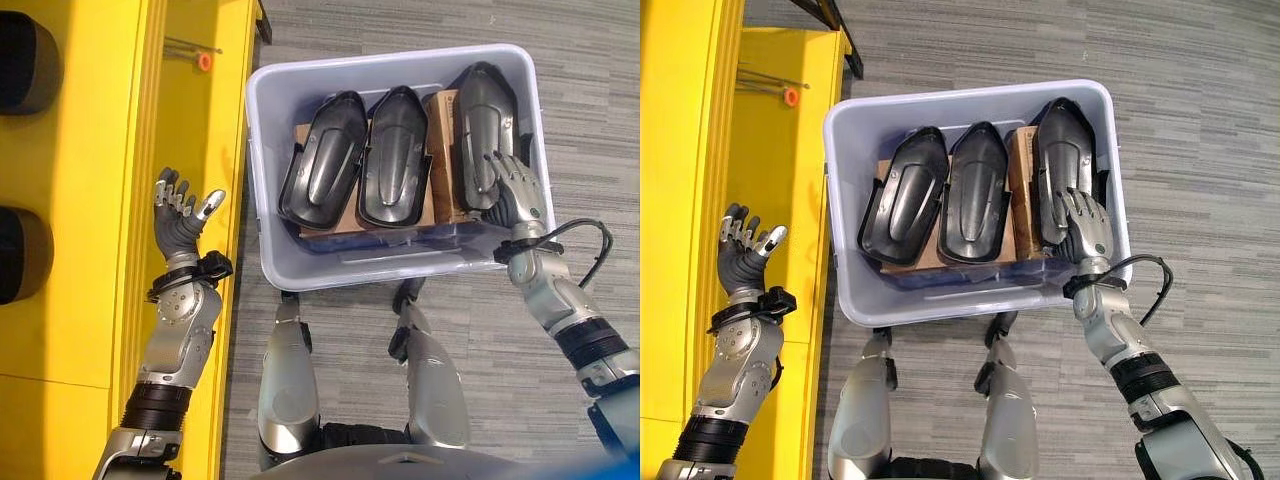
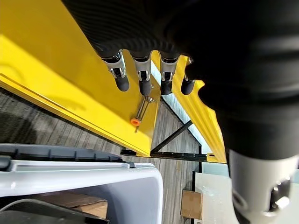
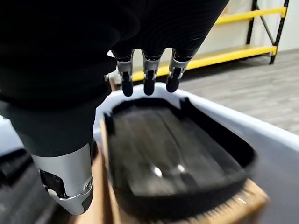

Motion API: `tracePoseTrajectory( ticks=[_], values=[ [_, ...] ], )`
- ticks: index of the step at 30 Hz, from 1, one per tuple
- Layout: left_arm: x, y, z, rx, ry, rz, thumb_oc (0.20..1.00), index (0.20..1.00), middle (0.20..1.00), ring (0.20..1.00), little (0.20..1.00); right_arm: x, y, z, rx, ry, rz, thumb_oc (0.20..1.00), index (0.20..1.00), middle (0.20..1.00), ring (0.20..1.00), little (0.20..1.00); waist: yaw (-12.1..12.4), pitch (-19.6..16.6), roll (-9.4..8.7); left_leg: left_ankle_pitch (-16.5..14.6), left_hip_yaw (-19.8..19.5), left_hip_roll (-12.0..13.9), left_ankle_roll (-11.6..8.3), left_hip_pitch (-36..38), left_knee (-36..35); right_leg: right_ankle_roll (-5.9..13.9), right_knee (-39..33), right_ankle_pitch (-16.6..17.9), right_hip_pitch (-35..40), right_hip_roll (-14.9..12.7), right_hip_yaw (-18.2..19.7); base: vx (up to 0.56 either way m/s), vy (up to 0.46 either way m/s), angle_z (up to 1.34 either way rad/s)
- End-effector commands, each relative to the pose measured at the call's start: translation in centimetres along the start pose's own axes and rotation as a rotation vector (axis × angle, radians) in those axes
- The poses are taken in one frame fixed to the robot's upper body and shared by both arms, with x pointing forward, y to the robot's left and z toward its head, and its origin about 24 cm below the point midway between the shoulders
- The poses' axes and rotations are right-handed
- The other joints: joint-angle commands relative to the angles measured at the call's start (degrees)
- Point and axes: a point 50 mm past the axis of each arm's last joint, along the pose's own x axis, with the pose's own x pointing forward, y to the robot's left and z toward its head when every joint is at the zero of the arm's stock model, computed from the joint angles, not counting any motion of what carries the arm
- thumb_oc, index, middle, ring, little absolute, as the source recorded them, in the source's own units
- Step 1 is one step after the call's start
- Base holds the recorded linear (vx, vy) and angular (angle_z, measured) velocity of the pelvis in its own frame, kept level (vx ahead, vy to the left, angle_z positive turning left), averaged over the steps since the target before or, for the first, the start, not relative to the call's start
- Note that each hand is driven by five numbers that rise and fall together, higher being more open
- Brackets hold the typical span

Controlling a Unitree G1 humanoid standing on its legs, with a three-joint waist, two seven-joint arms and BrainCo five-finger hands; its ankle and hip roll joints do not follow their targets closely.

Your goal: Move parts from the plastic box to the shelf.

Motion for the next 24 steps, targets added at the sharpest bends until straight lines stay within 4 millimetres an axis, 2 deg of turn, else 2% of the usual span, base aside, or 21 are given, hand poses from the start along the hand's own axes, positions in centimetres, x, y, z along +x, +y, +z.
tracePoseTrajectory(
  ticks=[1,6,8,10,21,24],
  values=[
    [-0.8,0.0,1.0,-0.045,-0.071,-0.026,1.0,1.0,1.0,1.0,1.0,1.1,-1.3,0.2,-0.074,-0.039,-0.044,1.0,1.0,1.0,1.0,1.0,-0.5,-1.9,1.09,-1.6,3.1,-2.0,3.16,-5.6,5.1,4.24,10.9,-8.7,-3.0,-2.3,-0.1,0.0,0.0,0.0],
    [-1.0,-0.1,0.7,-0.047,-0.057,-0.04,1.0,1.0,1.0,1.0,1.0,1.3,-0.9,0.4,-0.092,-0.016,0.006,1.0,1.0,1.0,1.0,1.0,-0.4,-1.9,1.33,-1.3,3.3,-1.9,3.13,-7.3,5.1,4.06,11.9,-8.9,-5.1,-2.4,-0.2,0.0,0.0,0.0],
    [-1.5,0.1,0.2,-0.046,-0.041,-0.034,1.0,1.0,1.0,1.0,1.0,0.0,0.3,0.0,-0.106,0.021,0.021,1.0,1.0,1.0,1.0,1.0,-0.8,-1.9,1.38,-2.4,3.0,-2.0,2.71,-6.3,5.1,4.67,12.9,-10.2,-4.7,-2.6,0.4,0.08,0.019,0.02],
    [-1.6,0.0,0.0,-0.044,-0.042,-0.041,1.0,1.0,1.0,1.0,1.0,-0.3,0.6,-0.4,-0.12,0.036,0.001,1.0,1.0,1.0,1.0,1.0,-0.9,-1.9,1.47,-2.4,3.2,-1.9,2.86,-6.7,5.2,4.64,13.1,-10.2,-5.1,-2.8,0.4,0.03,0.001,0.01],
    [-1.4,-0.9,-0.5,-0.056,-0.032,-0.06,1.0,1.0,1.0,1.0,1.0,1.1,0.3,-1.2,-0.167,0.098,-0.03,1.0,1.0,1.0,1.0,1.0,-0.4,-1.9,2.99,-2.6,2.5,-2.0,2.85,-10.2,7.4,4.22,15.4,-10.6,-8.5,-3.5,0.5,0.0,0.0,0.0],
    [-1.3,-1.8,-0.8,-0.069,-0.036,-0.073,1.0,1.0,1.0,1.0,1.0,1.5,0.1,-2.1,-0.242,0.148,-0.086,1.0,1.0,1.0,1.0,1.0,-0.1,-1.9,4.03,-3.5,1.5,-2.1,3.31,-15.1,11.4,3.62,19.4,-11.1,-13.2,-4.4,0.9,-0.05,-0.008,0.04]
  ],
)
